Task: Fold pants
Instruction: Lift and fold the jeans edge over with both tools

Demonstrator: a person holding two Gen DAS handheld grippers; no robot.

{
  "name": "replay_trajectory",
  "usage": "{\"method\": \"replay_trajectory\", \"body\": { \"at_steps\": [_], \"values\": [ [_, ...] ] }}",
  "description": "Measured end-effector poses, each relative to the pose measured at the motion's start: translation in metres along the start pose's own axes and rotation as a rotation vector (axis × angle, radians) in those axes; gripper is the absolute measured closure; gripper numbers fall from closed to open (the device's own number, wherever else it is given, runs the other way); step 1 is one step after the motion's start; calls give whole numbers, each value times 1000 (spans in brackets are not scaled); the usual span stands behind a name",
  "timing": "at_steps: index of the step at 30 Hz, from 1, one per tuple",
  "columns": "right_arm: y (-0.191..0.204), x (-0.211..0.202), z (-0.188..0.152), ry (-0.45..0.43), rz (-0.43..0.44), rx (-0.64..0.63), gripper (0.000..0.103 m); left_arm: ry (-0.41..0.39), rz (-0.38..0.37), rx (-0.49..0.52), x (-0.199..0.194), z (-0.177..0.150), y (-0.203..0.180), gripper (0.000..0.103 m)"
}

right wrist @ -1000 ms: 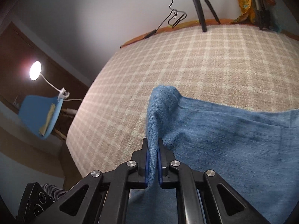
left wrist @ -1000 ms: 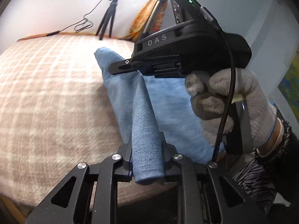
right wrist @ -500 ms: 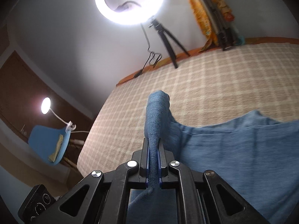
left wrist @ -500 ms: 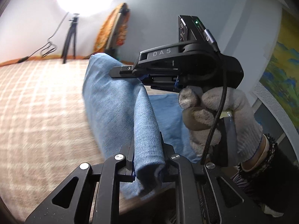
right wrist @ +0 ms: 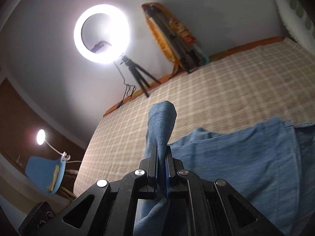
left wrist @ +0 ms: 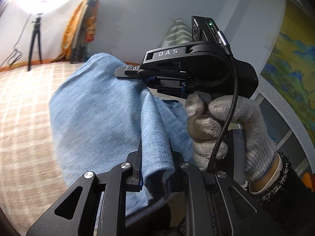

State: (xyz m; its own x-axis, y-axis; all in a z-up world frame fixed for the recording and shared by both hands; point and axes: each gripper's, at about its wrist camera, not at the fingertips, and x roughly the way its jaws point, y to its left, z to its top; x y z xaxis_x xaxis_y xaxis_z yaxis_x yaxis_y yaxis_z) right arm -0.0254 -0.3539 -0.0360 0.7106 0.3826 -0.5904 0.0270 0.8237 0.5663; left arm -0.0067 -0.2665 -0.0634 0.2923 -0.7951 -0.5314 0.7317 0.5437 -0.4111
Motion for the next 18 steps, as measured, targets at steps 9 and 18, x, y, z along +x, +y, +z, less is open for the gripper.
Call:
{"method": "replay_trajectory", "body": {
  "at_steps": [9,18],
  "values": [
    [-57,-41,5,-82,-46,99,100,37,-49,69,54,23,-23,88],
    [-113,-58,0,-107,-102,180,101,88,-71,118,86,23,-51,88]
  ]
}}
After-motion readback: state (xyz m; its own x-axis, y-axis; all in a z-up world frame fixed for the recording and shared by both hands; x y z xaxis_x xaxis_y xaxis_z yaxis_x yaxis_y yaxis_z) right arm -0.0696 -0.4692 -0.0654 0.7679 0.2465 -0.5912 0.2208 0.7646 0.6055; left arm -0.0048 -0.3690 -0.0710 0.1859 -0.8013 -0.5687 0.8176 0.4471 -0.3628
